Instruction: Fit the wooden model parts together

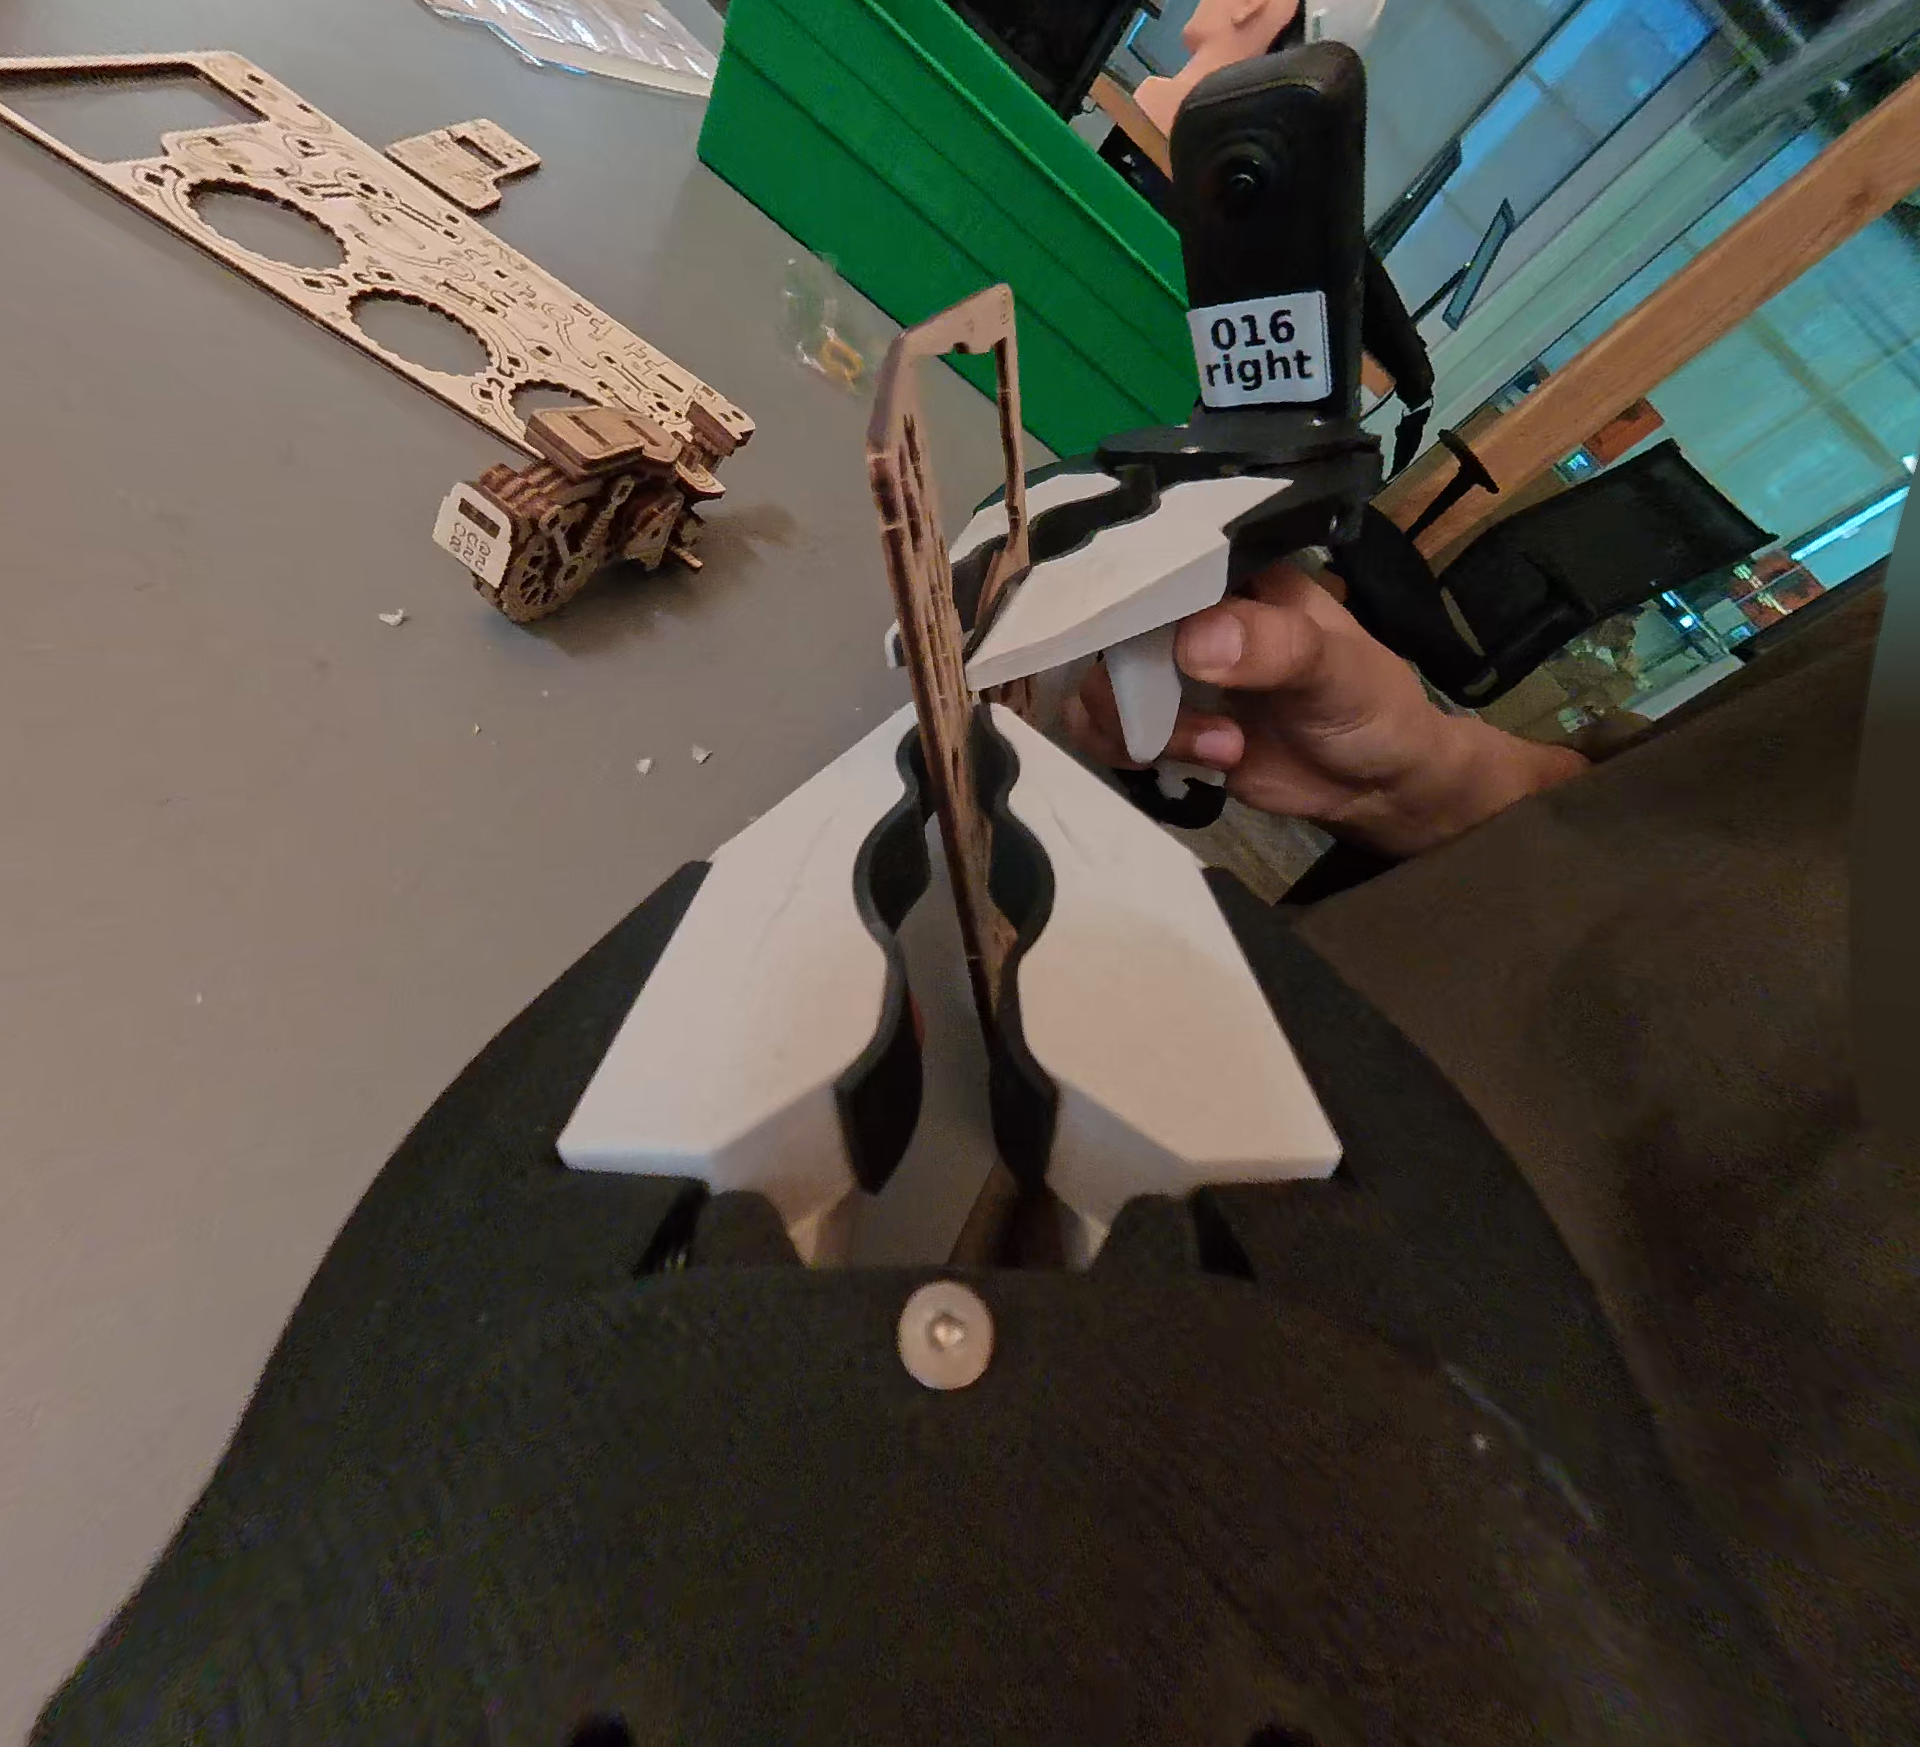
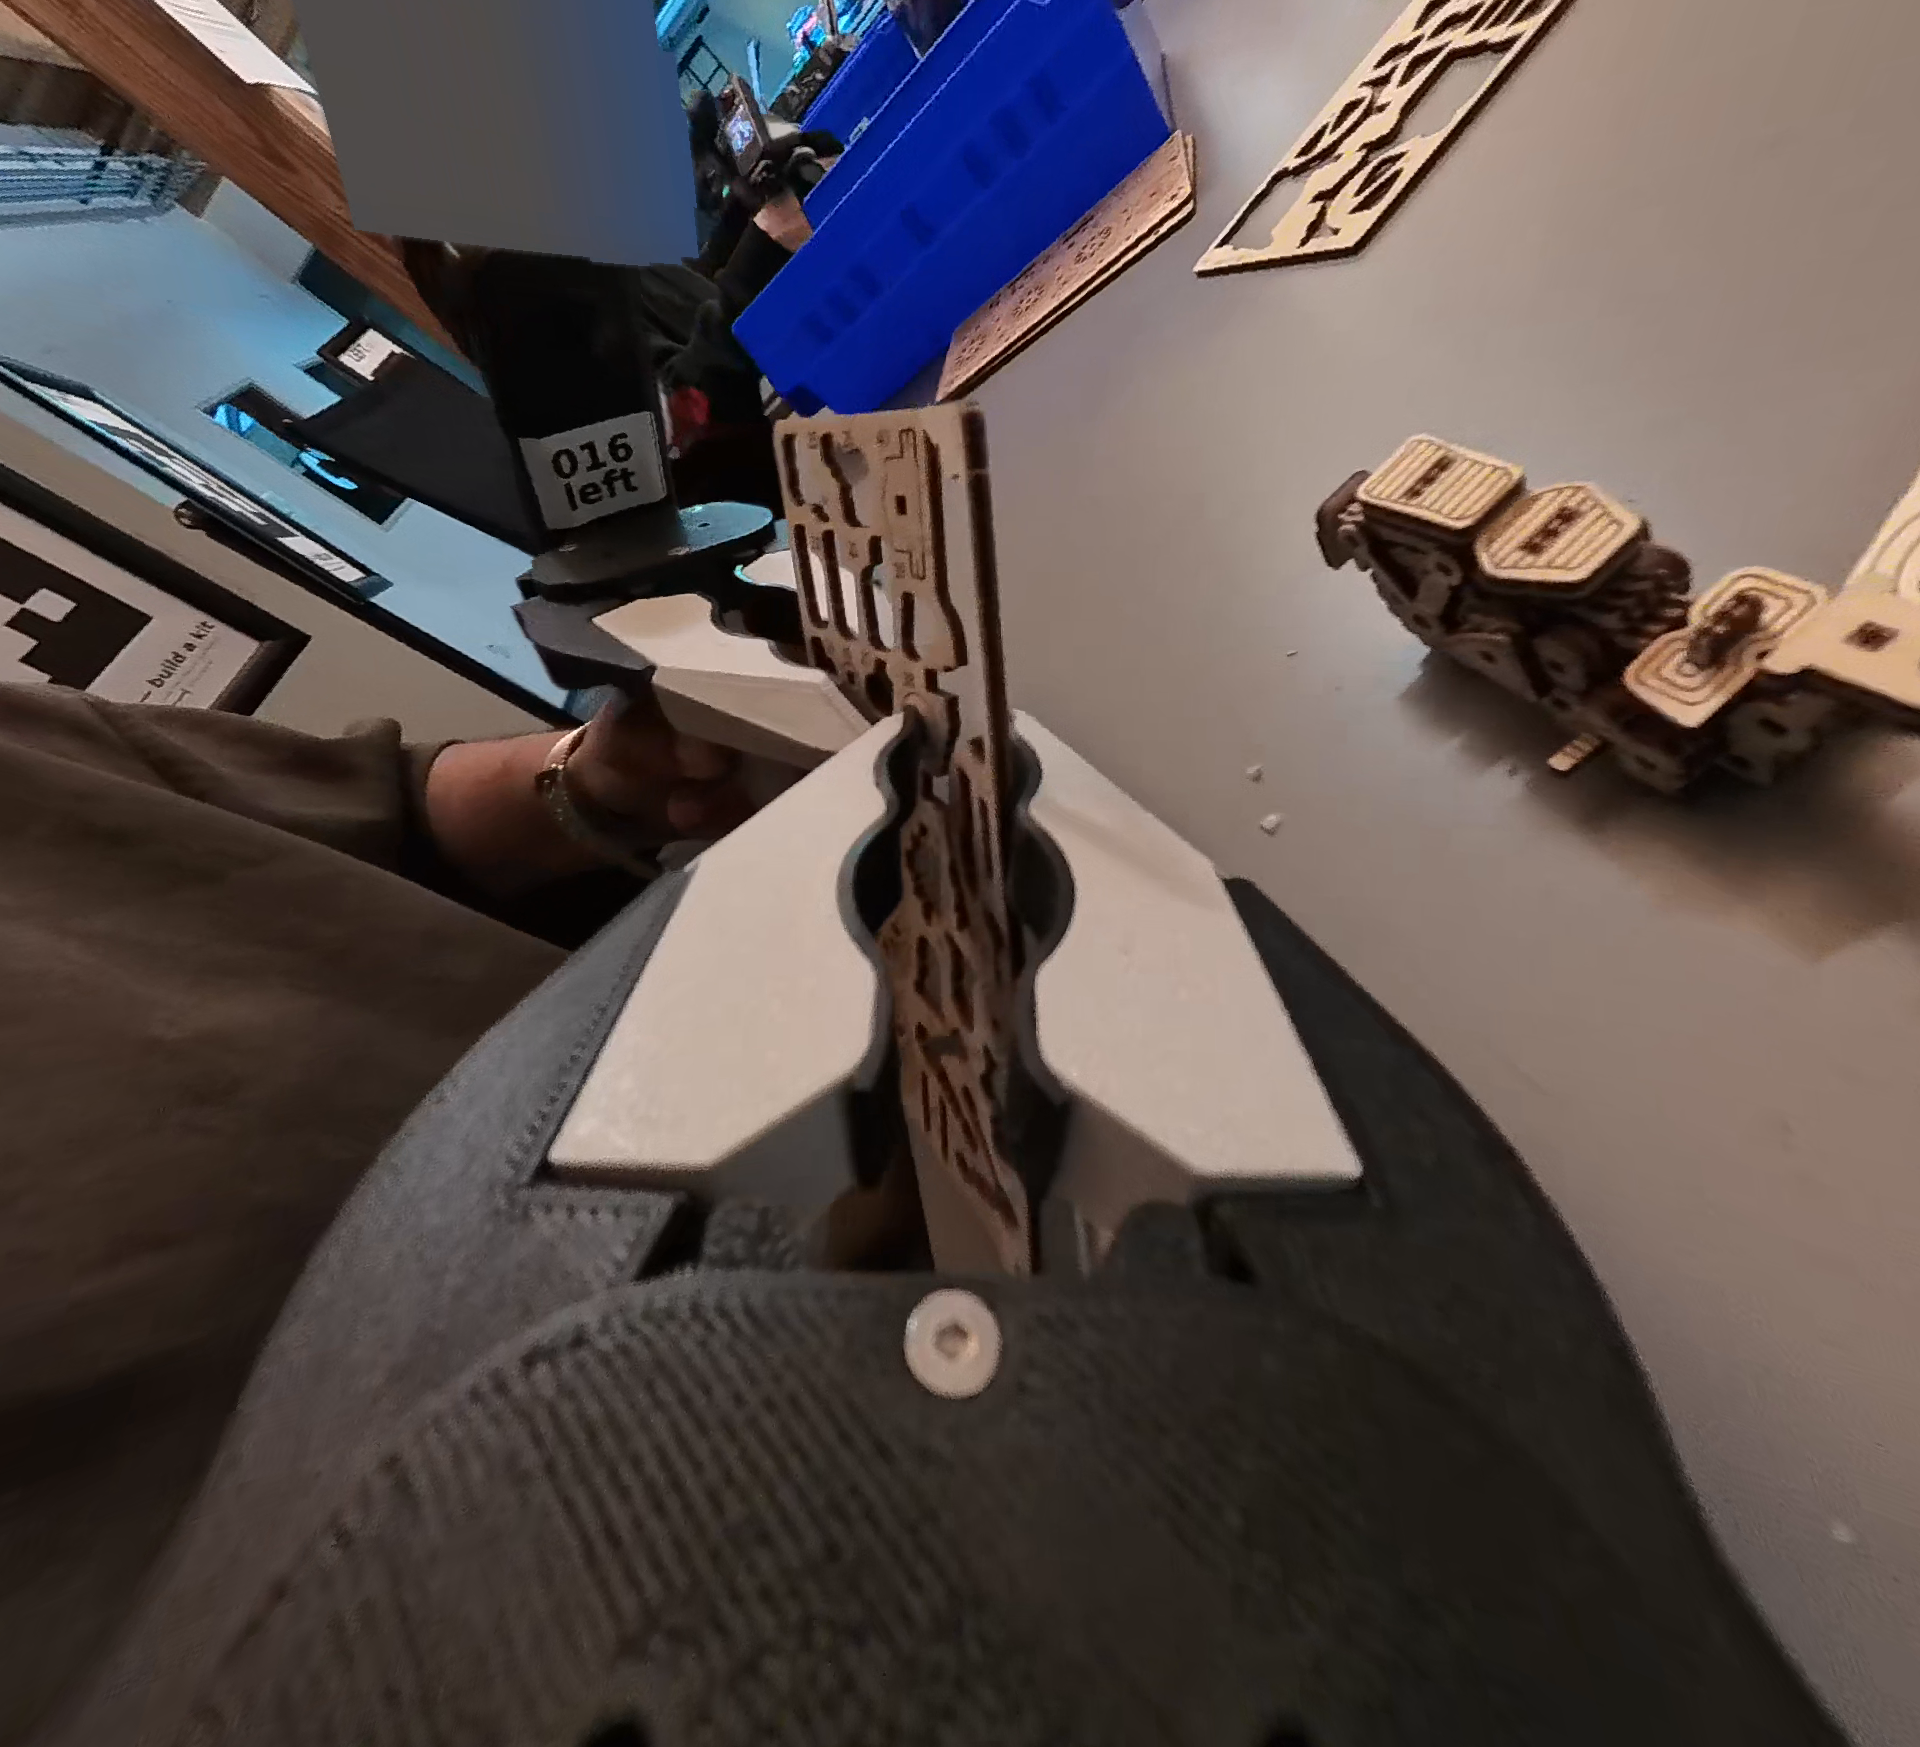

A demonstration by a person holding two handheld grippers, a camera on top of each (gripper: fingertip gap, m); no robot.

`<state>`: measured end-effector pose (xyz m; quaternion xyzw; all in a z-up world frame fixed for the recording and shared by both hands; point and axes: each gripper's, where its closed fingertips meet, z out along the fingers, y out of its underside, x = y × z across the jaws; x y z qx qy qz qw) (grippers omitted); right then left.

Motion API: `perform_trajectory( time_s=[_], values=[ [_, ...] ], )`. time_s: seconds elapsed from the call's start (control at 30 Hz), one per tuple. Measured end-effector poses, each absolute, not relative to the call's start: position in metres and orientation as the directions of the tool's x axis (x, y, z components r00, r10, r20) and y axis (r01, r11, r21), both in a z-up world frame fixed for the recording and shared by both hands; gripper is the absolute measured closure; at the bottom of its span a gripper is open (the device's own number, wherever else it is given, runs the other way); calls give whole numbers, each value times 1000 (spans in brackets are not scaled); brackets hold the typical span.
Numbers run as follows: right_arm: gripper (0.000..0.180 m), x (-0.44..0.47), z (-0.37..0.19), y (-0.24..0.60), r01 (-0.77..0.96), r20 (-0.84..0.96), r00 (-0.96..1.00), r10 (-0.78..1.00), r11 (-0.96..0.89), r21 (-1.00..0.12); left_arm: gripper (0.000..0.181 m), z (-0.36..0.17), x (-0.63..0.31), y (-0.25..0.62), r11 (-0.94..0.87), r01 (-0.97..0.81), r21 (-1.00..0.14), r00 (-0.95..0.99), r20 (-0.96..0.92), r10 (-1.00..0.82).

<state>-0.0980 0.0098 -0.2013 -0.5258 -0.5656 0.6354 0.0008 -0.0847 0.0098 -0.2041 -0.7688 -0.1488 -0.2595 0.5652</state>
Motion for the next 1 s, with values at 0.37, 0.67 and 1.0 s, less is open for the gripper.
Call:
perform_trajectory(
  time_s=[0.37, 0.67, 1.0],
  values=[
    [142, -98, -173, 44, 402, -552, -541, 634, -382, -832, 180, -197, -94, 3, -300, 604, -738, 747, 656, -109],
    [153, -89, -172, 4, 313, -125, -654, 746, 116, -943, 180, -194, -93, 2, -301, 513, -803, 815, 567, -122],
    [171, -85, -180, -4, 453, -111, -693, 712, 310, -836, 179, -186, -74, -1, -292, 309, -905, 911, 370, -182]
  ],
)
